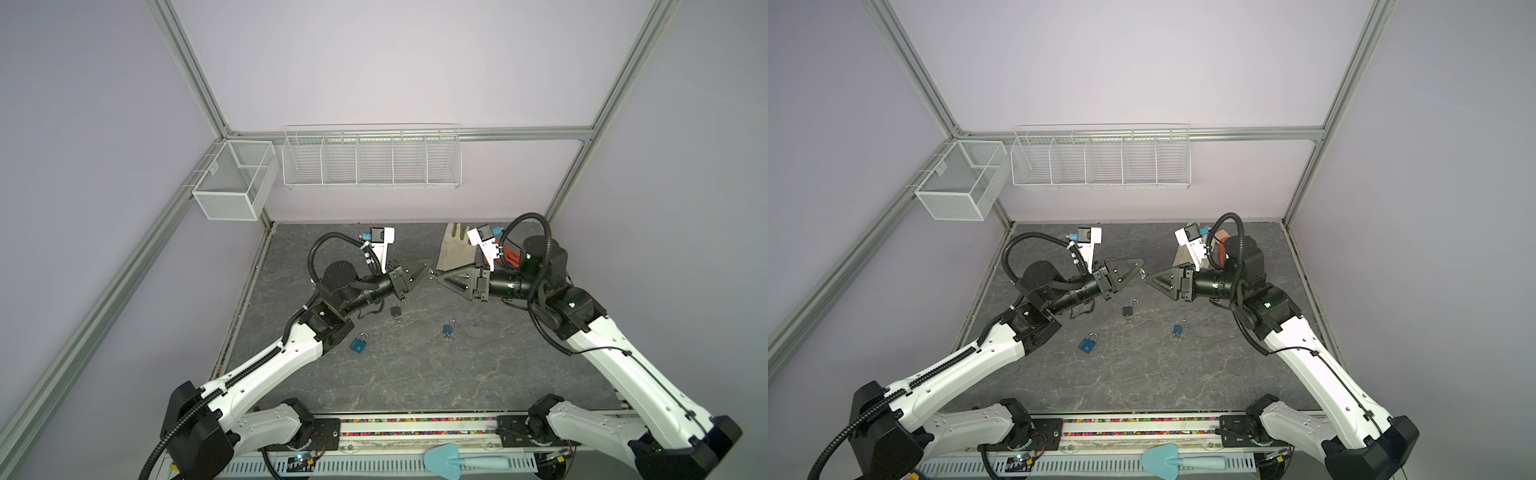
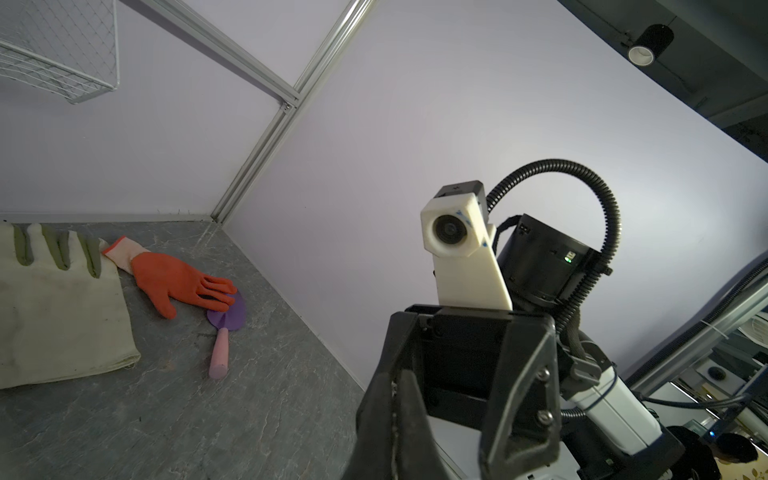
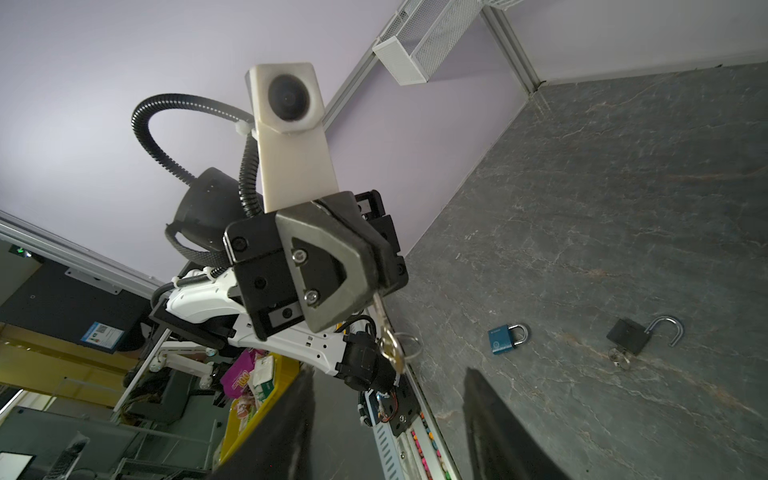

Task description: Unlock with the key

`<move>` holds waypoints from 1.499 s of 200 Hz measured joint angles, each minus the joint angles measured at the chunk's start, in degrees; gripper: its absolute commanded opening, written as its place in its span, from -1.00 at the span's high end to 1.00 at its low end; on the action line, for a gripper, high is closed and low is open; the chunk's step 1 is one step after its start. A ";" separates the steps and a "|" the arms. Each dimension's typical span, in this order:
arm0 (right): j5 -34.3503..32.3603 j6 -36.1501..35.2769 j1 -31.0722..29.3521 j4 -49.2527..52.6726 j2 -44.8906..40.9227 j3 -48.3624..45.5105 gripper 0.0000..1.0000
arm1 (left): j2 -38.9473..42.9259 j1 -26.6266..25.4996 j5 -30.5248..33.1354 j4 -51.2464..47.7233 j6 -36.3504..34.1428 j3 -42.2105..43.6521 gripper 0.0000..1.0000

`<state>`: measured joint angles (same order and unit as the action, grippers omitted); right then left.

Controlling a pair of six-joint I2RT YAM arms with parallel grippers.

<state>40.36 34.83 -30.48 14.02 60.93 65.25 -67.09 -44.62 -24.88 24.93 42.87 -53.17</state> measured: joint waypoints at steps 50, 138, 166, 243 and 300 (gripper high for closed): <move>-1.36 7.17 0.00 -12.96 -3.37 -11.10 -0.65 | -0.46 0.00 2.93 3.48 2.16 0.02 1.00; -2.29 13.35 -3.15 -30.36 -2.51 -13.51 -0.41 | -1.18 -0.98 4.33 9.53 6.40 0.39 1.00; -3.10 14.19 -3.17 -33.24 -1.88 -13.62 -0.24 | -1.18 -1.20 4.33 9.99 6.62 0.39 1.00; -3.21 15.52 -4.07 -38.10 1.99 -13.62 0.16 | -1.16 -1.42 4.66 9.86 6.40 0.42 1.00; -3.76 16.22 -4.20 -39.82 1.97 -13.64 0.38 | -0.63 -1.42 6.05 8.74 5.27 0.68 1.00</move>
<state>36.60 51.05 -34.68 -25.80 62.89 51.62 -67.72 -46.04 -18.83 33.67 48.14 -52.49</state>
